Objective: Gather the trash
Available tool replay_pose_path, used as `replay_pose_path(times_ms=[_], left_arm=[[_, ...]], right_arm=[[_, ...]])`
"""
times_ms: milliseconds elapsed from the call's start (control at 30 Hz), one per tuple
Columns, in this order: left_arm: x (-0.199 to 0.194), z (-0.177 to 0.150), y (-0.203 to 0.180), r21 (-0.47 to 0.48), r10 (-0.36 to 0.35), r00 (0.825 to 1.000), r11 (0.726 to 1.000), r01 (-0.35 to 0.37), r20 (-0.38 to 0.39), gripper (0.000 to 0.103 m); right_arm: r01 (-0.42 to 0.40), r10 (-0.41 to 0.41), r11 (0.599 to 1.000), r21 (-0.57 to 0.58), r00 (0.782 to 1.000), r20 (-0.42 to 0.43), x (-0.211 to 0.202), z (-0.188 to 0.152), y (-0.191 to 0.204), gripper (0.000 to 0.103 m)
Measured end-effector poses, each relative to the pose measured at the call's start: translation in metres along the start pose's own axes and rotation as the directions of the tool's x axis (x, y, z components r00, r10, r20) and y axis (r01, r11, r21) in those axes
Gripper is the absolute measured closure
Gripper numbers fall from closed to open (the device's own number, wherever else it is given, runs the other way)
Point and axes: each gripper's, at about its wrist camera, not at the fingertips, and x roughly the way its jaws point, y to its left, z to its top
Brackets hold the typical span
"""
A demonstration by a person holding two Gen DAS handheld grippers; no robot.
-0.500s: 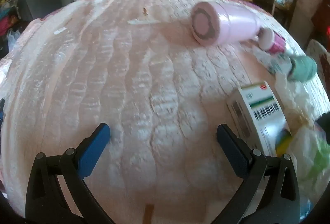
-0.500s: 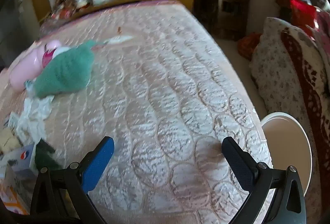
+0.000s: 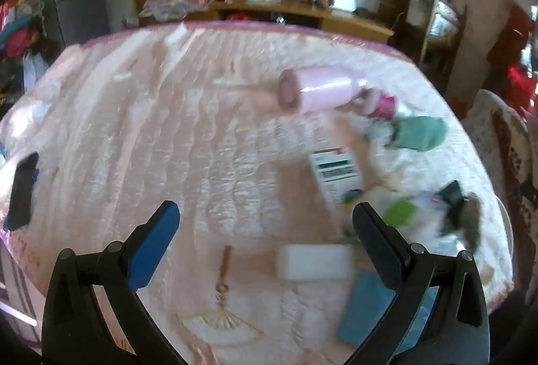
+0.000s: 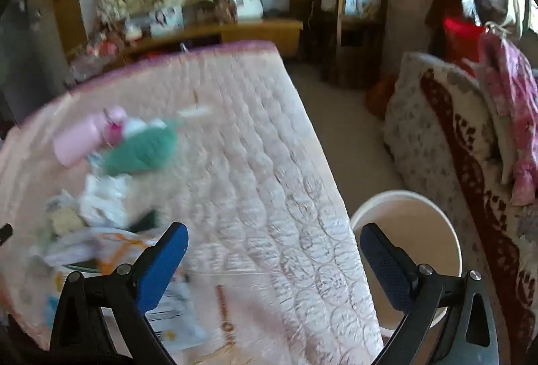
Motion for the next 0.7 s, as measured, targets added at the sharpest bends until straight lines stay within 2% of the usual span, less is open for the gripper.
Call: replay_pose_path(times_ms=[300, 467, 700], left_arm=[[-0.066, -0.006, -0.042, 0.065, -0.079, 0.989, 0.995, 0.071, 0.125, 0.001], [-0.082, -0.007, -0.051, 0.064, -0.107, 0.981, 0.993, 0.098, 0.162, 0.001], [-0.09, -0.008, -0.062, 0.067, -0.113, 0.976, 0.993, 0.102, 0.188, 0.001]], right_arm=[[-0.066, 0.077, 0.996, -0.063, 0.978, 0.192, -0.072, -0.014, 0.049, 0.0], [-0.091, 0.104, 0.994, -0.066, 0.967, 0.233, -0.091, -0.016, 0.061, 0.0], [-0.107, 0.129, 0.99, -0.095, 0.953, 0.273, -0.106, -0.024, 0.071, 0.0]])
